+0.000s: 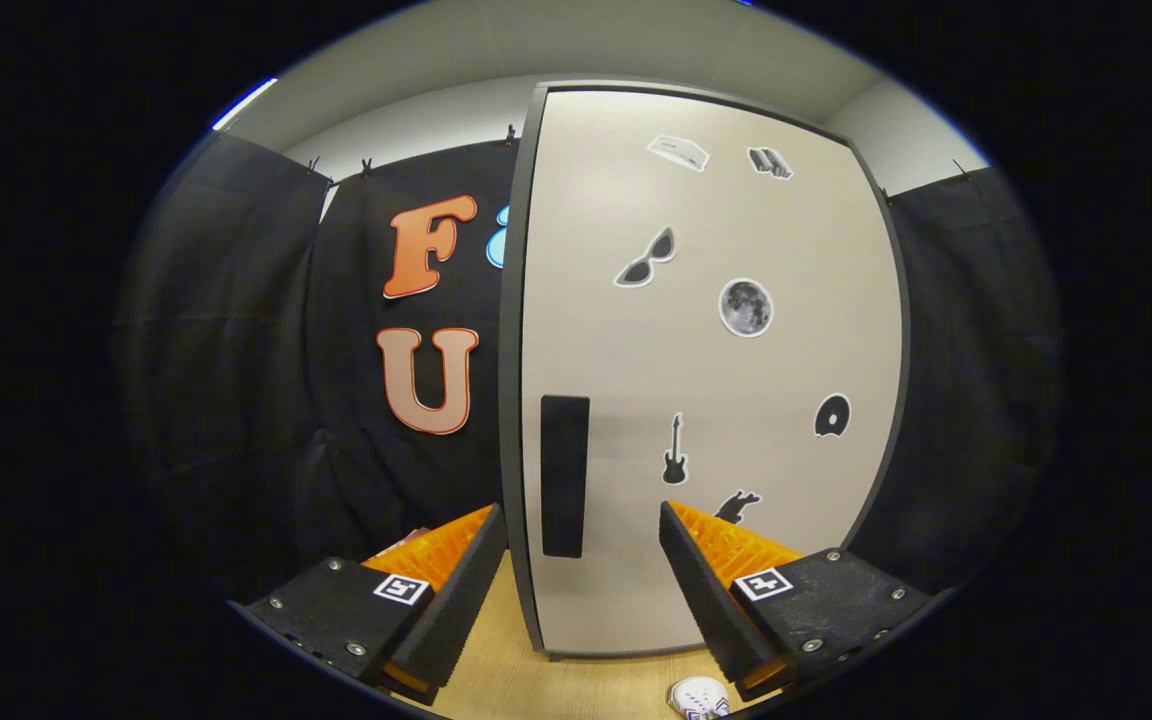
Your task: Open the shoe cabinet door, grab the shoes and put them into the shoe cabinet, then close the shoe cabinet door.
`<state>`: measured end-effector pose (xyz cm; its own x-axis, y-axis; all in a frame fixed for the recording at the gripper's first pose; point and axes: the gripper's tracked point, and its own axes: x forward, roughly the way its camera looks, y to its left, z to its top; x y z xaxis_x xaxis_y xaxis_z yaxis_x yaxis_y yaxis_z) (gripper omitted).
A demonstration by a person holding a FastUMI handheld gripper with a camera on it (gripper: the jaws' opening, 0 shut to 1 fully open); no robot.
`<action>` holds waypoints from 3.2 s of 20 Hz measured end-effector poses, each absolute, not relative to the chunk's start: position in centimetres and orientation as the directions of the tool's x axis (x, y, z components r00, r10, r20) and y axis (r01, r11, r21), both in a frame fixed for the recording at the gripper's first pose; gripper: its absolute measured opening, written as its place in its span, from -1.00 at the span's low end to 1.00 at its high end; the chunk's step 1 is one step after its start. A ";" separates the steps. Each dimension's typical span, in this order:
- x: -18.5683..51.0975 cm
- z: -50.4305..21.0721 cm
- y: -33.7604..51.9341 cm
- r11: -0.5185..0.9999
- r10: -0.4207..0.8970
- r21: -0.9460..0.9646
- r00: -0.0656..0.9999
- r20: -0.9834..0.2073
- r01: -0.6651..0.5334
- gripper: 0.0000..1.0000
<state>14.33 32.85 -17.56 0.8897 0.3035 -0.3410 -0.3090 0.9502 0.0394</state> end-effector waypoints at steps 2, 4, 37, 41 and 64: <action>15.5 -18.4 34.0 0.948 0.308 0.037 0.886 -0.347 -0.316 0.90; 16.6 -19.1 34.7 0.949 0.307 0.042 0.886 -0.348 -0.313 0.81; 7.3 -18.2 25.7 0.891 0.454 0.164 0.819 -0.352 -0.423 -0.53; 5.9 -18.0 23.1 0.902 0.431 0.155 0.827 -0.361 -0.402 -0.52; 0.5 -19.1 0.7 0.998 -0.066 -0.047 0.894 -0.442 0.050 -0.70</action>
